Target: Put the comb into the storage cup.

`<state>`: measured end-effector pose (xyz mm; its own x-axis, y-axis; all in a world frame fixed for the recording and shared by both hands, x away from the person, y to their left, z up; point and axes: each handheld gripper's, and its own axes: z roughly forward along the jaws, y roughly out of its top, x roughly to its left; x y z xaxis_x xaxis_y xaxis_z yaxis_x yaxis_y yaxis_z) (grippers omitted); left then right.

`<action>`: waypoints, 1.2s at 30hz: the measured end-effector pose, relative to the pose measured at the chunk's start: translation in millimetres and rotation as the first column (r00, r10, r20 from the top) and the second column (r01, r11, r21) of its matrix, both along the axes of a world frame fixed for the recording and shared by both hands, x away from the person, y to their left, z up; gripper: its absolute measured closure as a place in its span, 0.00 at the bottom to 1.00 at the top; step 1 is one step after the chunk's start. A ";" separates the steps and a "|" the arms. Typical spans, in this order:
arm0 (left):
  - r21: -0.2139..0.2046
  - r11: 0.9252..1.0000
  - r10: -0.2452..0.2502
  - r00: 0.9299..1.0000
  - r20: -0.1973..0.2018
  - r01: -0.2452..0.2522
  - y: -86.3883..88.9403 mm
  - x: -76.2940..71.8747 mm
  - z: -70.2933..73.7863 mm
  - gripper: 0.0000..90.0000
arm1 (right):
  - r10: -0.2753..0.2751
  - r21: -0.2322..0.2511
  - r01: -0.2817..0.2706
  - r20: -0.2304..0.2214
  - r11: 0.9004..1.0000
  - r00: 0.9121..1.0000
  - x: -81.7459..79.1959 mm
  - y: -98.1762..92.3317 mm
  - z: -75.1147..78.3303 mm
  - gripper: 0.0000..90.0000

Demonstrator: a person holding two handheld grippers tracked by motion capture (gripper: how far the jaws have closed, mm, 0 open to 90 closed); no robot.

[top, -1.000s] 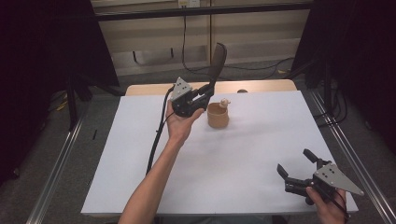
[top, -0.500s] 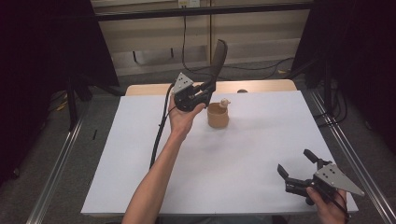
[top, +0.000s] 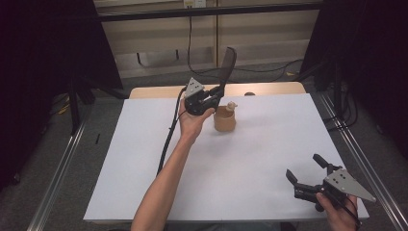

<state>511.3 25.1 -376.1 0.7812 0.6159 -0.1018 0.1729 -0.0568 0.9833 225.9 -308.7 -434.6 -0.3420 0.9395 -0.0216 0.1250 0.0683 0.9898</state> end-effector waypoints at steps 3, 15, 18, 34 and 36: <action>0.002 1.000 0.002 1.000 -0.006 -0.002 -3.4 2.2 -3.2 0.81 | 0.001 0.000 -0.001 -0.002 1.000 1.000 0.0 -0.3 0.0 0.00; 0.009 1.000 0.003 1.000 -0.003 -0.003 -17.3 5.8 -7.4 0.81 | 0.005 0.002 -0.005 0.001 1.000 1.000 0.0 -0.9 -0.1 0.00; 0.022 1.000 -0.001 1.000 -0.003 0.001 -18.2 7.5 -11.1 0.81 | 0.004 0.000 -0.004 -0.002 1.000 1.000 -0.3 -1.1 -0.1 0.00; 0.030 1.000 -0.004 1.000 -0.008 0.004 -22.0 9.5 -24.7 0.81 | 0.007 0.002 -0.007 0.001 1.000 1.000 -0.3 -1.7 -0.3 0.00; 0.037 0.999 -0.002 1.000 -0.009 0.003 -21.3 9.3 -26.7 0.81 | 0.006 0.003 -0.006 0.000 1.000 1.000 -0.3 -1.6 -0.3 0.00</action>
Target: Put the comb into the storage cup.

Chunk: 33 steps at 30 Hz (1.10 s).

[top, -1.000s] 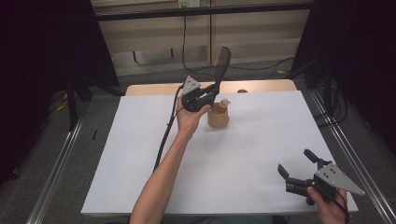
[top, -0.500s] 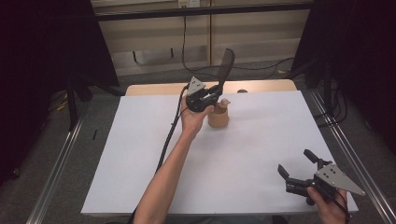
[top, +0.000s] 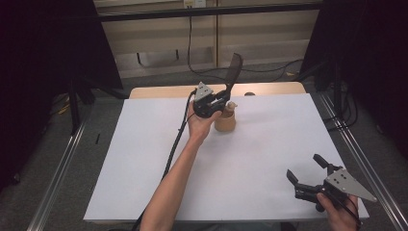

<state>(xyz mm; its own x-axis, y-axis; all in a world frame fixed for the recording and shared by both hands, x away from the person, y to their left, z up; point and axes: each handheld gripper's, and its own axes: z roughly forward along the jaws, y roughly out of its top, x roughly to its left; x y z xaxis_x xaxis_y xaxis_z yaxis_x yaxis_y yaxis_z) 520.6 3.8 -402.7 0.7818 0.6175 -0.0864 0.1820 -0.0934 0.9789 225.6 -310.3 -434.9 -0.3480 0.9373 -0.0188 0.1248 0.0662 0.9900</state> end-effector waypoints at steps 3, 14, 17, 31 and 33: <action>0.006 1.000 0.003 1.000 -0.008 -0.003 0.4 0.6 -4.0 0.81 | 0.002 0.000 -0.002 -0.002 1.000 1.000 0.2 0.2 -0.2 0.00; 0.022 1.000 0.002 1.000 -0.010 -0.002 6.2 -1.6 -6.1 0.81 | 0.003 -0.004 -0.003 -0.010 1.000 1.000 0.3 0.2 -0.8 0.00; 0.005 1.000 0.003 1.000 -0.023 -0.003 8.9 -1.8 -9.3 0.81 | 0.003 -0.003 -0.003 -0.007 1.000 1.000 0.4 0.6 -0.7 0.00; 0.033 0.999 -0.015 1.000 -0.013 0.015 10.1 -9.1 -10.9 0.81 | 0.001 -0.004 -0.001 -0.005 1.000 1.000 0.5 0.6 -0.7 0.00; 0.046 0.999 -0.018 1.000 -0.015 0.018 10.7 -9.1 -12.9 0.81 | 0.001 -0.004 -0.001 -0.006 1.000 1.000 0.3 0.4 -0.6 0.00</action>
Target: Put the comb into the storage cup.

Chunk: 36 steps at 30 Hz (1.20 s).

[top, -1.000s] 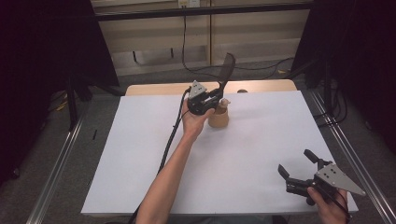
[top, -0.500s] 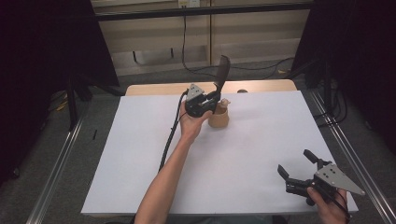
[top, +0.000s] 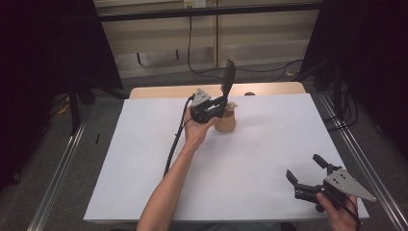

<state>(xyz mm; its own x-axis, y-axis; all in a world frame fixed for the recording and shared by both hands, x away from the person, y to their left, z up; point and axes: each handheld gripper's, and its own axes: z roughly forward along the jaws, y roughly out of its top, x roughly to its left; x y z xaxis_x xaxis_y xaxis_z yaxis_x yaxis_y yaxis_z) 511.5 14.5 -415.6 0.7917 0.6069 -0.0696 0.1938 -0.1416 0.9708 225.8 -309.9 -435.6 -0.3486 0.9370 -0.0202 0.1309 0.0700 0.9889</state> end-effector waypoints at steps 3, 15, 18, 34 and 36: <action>0.014 1.000 0.005 1.000 -0.005 -0.005 1.7 1.0 -3.4 0.81 | -0.002 -0.001 0.002 0.000 1.000 1.000 0.2 -0.3 -0.1 0.00; 0.040 0.999 -0.004 1.000 -0.024 0.005 -0.5 0.0 -9.6 0.81 | -0.003 -0.003 0.003 0.001 1.000 1.000 0.4 0.0 -0.2 0.00; 0.050 0.999 -0.002 0.999 -0.032 0.004 -1.6 0.2 -12.4 0.81 | -0.007 0.000 0.007 0.000 1.000 1.000 0.6 0.0 -0.2 0.00; 0.068 0.998 0.001 0.998 -0.067 0.004 0.0 2.4 -18.2 0.81 | -0.004 -0.003 0.004 -0.002 1.000 1.000 0.8 0.0 -0.5 0.00; 0.081 0.997 -0.002 0.998 -0.061 0.007 -0.9 2.2 -17.1 0.81 | -0.005 -0.005 0.005 -0.002 1.000 1.000 1.0 -0.1 -0.7 0.00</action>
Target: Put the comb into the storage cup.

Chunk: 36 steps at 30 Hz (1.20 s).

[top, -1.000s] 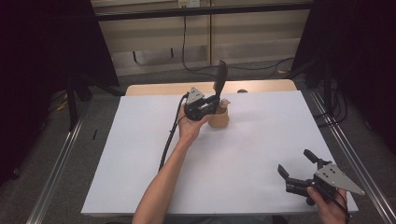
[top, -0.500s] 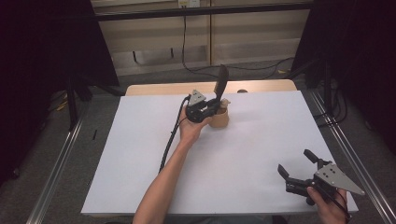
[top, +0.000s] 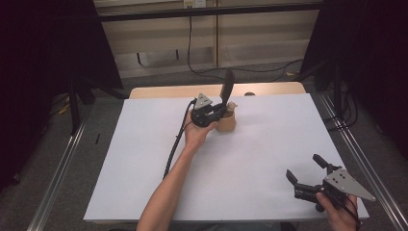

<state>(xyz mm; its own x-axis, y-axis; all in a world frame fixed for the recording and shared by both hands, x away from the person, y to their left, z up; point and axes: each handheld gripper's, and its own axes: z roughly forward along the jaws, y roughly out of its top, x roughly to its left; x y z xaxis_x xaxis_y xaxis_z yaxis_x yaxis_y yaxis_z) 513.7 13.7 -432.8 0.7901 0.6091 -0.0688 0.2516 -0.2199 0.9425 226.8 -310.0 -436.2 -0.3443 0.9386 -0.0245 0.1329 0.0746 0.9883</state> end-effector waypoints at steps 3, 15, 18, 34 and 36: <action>-0.004 1.000 -0.002 1.000 -0.005 0.002 1.1 0.4 -0.1 0.80 | 0.002 0.001 -0.002 -0.001 1.000 1.000 0.1 0.4 -0.1 0.00; 0.011 1.000 0.010 1.000 -0.011 -0.010 1.5 1.6 -1.9 0.76 | 0.000 -0.002 0.000 -0.003 1.000 1.000 -0.1 0.2 -0.2 0.00; 0.002 1.000 0.016 1.000 -0.006 -0.016 1.0 1.3 -1.6 0.70 | 0.000 -0.003 0.000 -0.001 1.000 1.000 -0.1 0.3 0.0 0.00; -0.042 0.998 0.047 0.999 -0.006 -0.047 4.6 -3.0 4.6 0.39 | 0.000 -0.004 0.000 -0.001 1.000 1.000 -0.1 0.1 -0.1 0.00; -0.046 0.998 0.046 0.999 -0.016 -0.046 5.6 -3.0 5.1 0.36 | 0.001 -0.003 -0.001 -0.002 1.000 1.000 -0.1 0.5 -0.2 0.00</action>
<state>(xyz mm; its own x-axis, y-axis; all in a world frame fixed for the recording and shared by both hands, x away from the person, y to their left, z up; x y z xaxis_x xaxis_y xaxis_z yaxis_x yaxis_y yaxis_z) 510.6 19.2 -427.6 0.7599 0.6408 -0.1092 0.2747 -0.1643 0.9474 226.7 -309.5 -436.4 -0.3451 0.9382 -0.0265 0.1349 0.0775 0.9878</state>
